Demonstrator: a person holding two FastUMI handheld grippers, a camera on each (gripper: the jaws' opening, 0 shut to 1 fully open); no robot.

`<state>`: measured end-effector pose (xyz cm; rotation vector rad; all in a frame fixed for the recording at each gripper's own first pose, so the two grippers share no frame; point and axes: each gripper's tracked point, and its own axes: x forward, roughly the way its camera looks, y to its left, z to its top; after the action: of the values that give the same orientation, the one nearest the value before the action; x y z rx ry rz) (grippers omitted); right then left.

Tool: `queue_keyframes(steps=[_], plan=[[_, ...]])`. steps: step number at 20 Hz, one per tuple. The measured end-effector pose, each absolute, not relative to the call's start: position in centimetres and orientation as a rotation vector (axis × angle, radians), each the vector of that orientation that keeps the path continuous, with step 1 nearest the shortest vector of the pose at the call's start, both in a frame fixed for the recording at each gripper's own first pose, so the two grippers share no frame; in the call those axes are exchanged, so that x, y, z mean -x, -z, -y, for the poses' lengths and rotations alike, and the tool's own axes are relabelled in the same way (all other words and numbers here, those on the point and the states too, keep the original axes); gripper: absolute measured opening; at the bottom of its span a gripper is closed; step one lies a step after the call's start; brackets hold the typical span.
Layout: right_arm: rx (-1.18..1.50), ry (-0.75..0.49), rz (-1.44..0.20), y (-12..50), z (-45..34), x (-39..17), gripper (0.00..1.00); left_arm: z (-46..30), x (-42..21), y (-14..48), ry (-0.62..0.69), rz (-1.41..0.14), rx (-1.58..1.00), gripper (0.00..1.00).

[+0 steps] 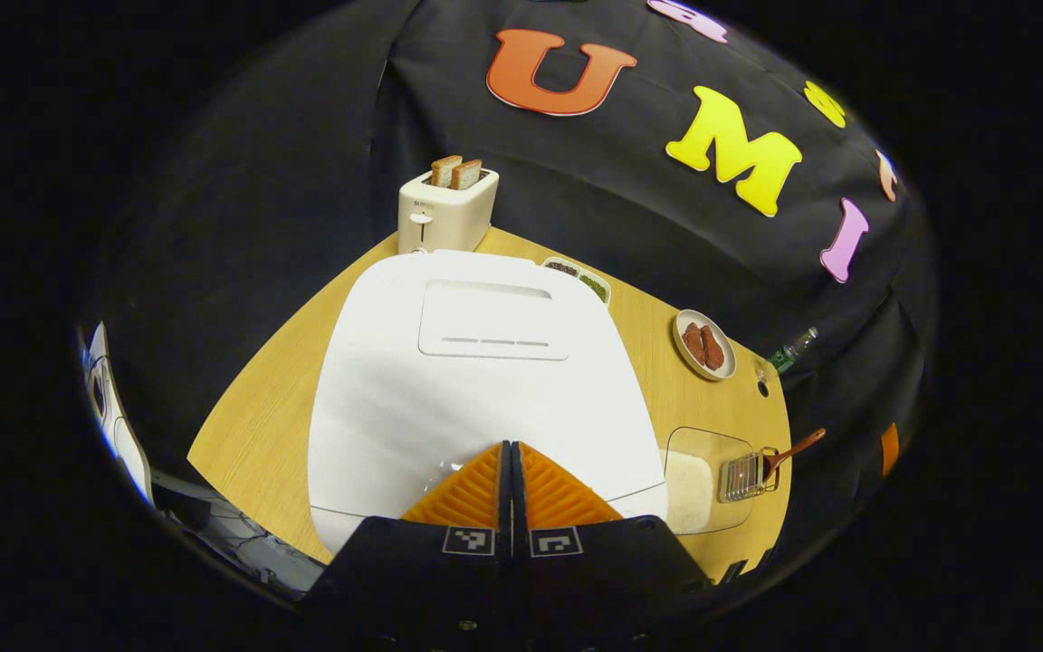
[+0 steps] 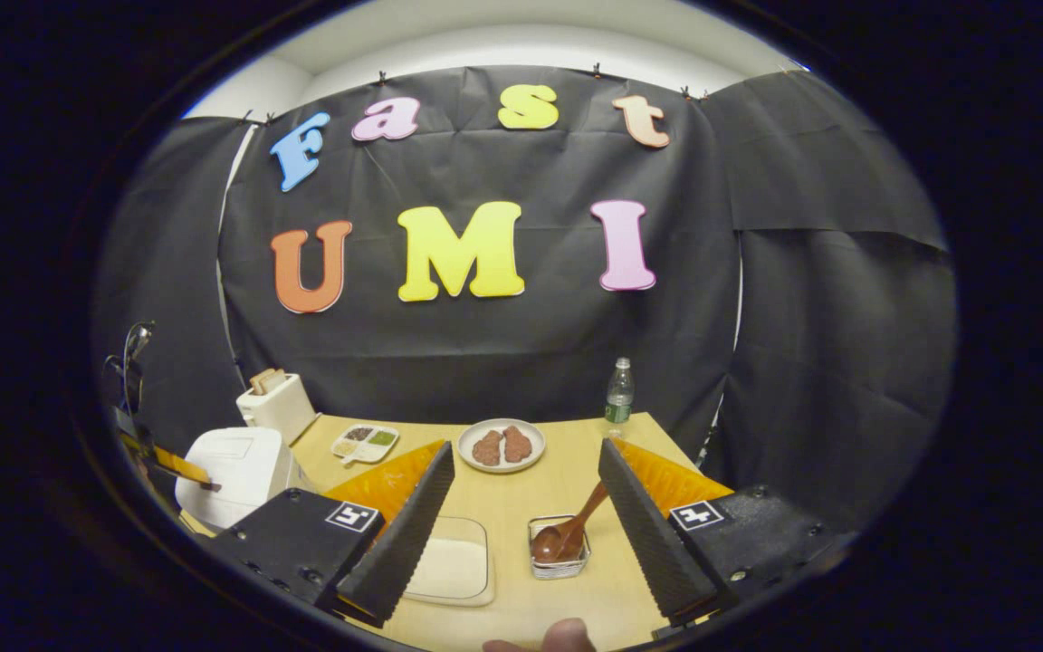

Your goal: Close the left gripper, press the button to open the rice cooker; take a wooden spoon from the chopstick holder with the right hand, scoop a spoonful of rice and pour it into the rice cooker, then put the wooden spoon back into the chopstick holder.

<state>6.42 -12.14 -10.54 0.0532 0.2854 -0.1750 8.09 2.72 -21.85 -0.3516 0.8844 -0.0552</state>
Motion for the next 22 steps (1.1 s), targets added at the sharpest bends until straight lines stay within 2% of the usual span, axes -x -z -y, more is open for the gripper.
queue_keyframes(steps=[5, 8, 10, 11, 12, 15, 16, 17, 18, 21, 22], plan=[[-0.052, 0.139, -0.299, 10.5, 10.7, -6.4, 1.0, -2.7, -8.7, 21.2, 0.067, -0.866, 0.375, 0.0], [-0.036, 0.142, -0.289, 9.8, 11.2, -6.2, 1.0, -2.6, -10.2, 17.8, 0.073, -0.754, 0.38, 0.0], [-0.044, 0.147, -0.297, 10.0, 11.4, -5.9, 1.0, -2.7, -11.2, 15.3, 0.082, -0.681, 0.36, 0.08], [-0.044, 0.151, -0.3, 9.9, 11.6, -5.6, 1.0, -2.4, -12.0, 13.6, 0.102, -0.627, 0.355, 0.08], [-0.042, 0.155, -0.299, 9.8, 11.8, -5.3, 1.0, -2.5, -12.6, 12.3, 0.102, -0.579, 0.333, 0.24], [-0.027, 0.162, -0.292, 9.4, 12.4, -4.8, 1.0, -3.4, -15.0, 7.9, 0.077, -0.423, 0.245, 0.48], [-0.026, 0.164, -0.289, 9.4, 12.5, -4.6, 1.0, -3.5, -15.6, 6.4, 0.068, -0.368, 0.22, 0.65], [-0.027, 0.167, -0.287, 9.3, 12.7, -4.5, 1.0, -3.6, -16.4, 5.2, 0.067, -0.314, 0.193, 0.73], [-0.033, 0.169, -0.286, 9.3, 13.0, -4.3, 1.0, -3.9, -16.9, 4.1, 0.056, -0.259, 0.165, 0.78], [-0.054, 0.174, -0.309, 10.0, 13.7, -4.0, 1.0, -4.3, -18.0, 1.4, 0.044, -0.171, 0.14, 0.81], [-0.061, 0.178, -0.309, 9.9, 14.0, -3.9, 1.0, -4.1, -17.6, 0.6, 0.054, -0.144, 0.137, 0.88]])
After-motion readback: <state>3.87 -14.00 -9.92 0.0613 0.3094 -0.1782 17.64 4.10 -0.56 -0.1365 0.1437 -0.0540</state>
